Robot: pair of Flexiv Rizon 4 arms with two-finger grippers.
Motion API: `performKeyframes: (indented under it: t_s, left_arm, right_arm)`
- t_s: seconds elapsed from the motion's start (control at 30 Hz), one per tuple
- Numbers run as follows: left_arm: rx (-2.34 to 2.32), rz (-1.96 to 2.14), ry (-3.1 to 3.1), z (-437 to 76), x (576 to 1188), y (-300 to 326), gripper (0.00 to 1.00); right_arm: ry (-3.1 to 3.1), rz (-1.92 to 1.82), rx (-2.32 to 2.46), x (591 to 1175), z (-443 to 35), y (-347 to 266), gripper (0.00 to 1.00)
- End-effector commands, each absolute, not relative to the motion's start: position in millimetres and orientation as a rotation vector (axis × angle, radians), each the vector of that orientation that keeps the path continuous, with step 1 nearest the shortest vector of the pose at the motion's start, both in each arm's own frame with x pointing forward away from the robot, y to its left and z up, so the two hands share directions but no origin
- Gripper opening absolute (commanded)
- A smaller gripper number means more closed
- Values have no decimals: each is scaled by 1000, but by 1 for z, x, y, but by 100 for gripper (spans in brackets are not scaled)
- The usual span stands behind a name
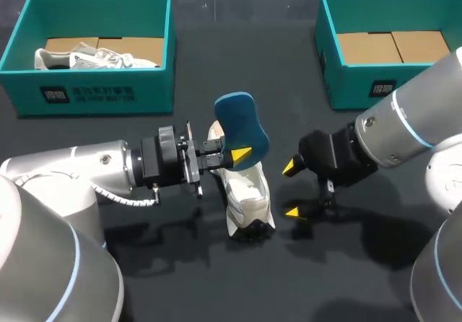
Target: Take the shoe out of the shoebox, open the shoe tongue, remove and reinsert the insole, then place the shoe into the shoebox
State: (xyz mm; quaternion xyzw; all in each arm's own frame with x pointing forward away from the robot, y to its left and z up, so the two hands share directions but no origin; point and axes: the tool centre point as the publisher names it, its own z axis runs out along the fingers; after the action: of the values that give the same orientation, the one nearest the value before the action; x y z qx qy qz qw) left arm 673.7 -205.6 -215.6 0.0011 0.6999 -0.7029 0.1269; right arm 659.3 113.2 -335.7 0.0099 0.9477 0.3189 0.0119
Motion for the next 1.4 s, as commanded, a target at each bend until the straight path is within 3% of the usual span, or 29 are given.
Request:
performKeyframes:
  t_s: [0.03, 0.7, 1.4]
  left_arm:
    - [3, -2044, 2039, -214, 671, -202, 0]
    - [95, -2038, 2037, -228, 654, -204, 0]
    - [287, -1995, 2060, -243, 649, -212, 0]
  right_arm:
    - [2965, 973, 31, 662, -335, 117, 100]
    - [2986, 782, -195, 680, -340, 130, 100]
    - [3024, 846, -201, 694, -350, 126, 100]
